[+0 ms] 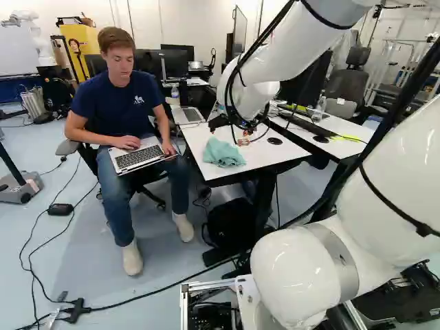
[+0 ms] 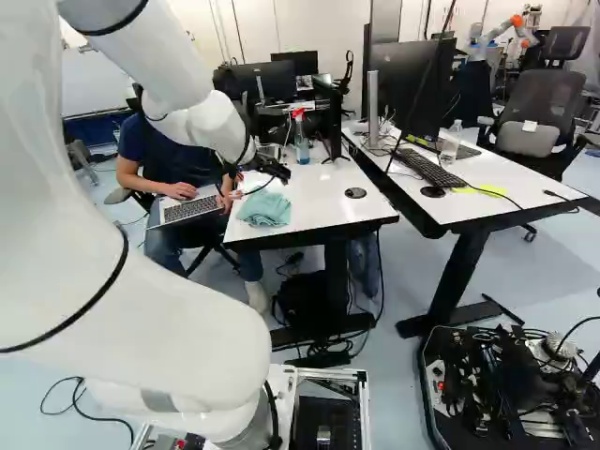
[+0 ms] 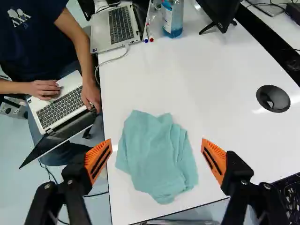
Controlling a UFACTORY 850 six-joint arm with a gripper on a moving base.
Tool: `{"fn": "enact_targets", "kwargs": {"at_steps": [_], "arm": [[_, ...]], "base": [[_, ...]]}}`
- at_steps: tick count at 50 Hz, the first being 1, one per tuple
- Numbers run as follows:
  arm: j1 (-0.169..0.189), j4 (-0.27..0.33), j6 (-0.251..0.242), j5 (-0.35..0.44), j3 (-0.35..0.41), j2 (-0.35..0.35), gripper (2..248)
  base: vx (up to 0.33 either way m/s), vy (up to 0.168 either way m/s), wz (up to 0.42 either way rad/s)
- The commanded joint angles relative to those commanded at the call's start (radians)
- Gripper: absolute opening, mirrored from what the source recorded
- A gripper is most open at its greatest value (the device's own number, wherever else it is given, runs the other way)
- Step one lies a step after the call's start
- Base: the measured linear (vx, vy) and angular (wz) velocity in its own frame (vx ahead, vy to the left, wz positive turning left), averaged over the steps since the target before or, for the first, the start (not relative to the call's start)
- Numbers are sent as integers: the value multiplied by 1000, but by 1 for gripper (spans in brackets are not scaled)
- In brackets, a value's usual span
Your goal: Clean the table with the green towel
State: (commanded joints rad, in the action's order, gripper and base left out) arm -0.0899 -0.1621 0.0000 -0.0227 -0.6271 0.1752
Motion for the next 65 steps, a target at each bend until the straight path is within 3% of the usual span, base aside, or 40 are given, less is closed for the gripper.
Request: {"fn": "enact_targets", "kwargs": {"at_steps": [65], "arm": [[64,115,0,637,384,74,247]], "base": [[0,0,0]]}}
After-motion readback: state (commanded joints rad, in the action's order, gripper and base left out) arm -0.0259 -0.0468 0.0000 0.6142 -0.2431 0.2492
